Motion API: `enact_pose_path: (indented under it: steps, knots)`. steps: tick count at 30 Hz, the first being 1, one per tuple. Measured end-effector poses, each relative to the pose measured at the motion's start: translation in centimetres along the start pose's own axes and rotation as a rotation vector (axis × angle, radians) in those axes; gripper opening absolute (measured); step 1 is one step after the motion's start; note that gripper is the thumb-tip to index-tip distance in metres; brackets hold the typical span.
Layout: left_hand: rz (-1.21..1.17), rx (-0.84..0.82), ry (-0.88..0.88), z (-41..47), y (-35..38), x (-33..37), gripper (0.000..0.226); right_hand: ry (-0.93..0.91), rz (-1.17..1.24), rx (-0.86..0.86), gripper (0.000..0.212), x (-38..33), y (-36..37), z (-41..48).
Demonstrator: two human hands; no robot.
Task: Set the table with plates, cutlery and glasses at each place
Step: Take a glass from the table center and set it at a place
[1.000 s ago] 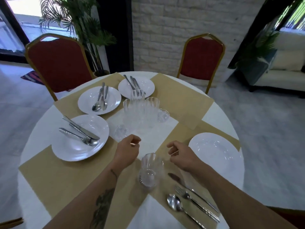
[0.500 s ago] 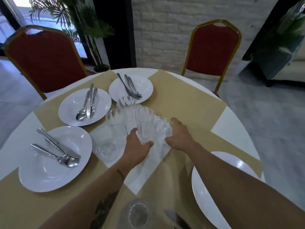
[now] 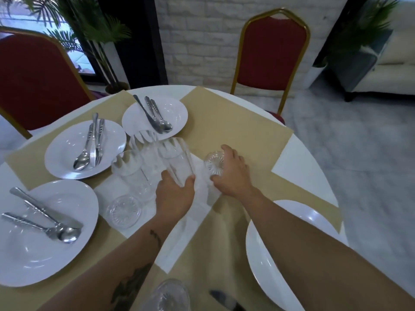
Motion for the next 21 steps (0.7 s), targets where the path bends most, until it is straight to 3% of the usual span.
enact_pose_path:
  steps: [8, 14, 21]
  knots:
    - [0.082, -0.149, 0.303, -0.4, 1.7, 8.8, 0.045, 0.169, -0.103, -0.113, 0.096, 7.3, -6.6, -1.1]
    - [0.213, -0.246, 0.441, 0.4, 4.7, 12.4, 0.054, 0.09, -0.179, -0.147, 0.048, 8.4, -7.7, 0.0]
    - [0.273, -0.282, 0.416, 0.8, 7.0, 12.3, 0.056, 0.071, -0.12, -0.135, 0.065, 9.1, -8.0, 0.5]
Point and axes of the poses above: each hand's wrist, its own z-axis towards the middle knuckle, its own y-axis out of the palm, x = y × z, the point moved 2 cm from there along z, towards the middle knuckle, and after that the axes turned 14 degrees about z, right-handed, at the moved point
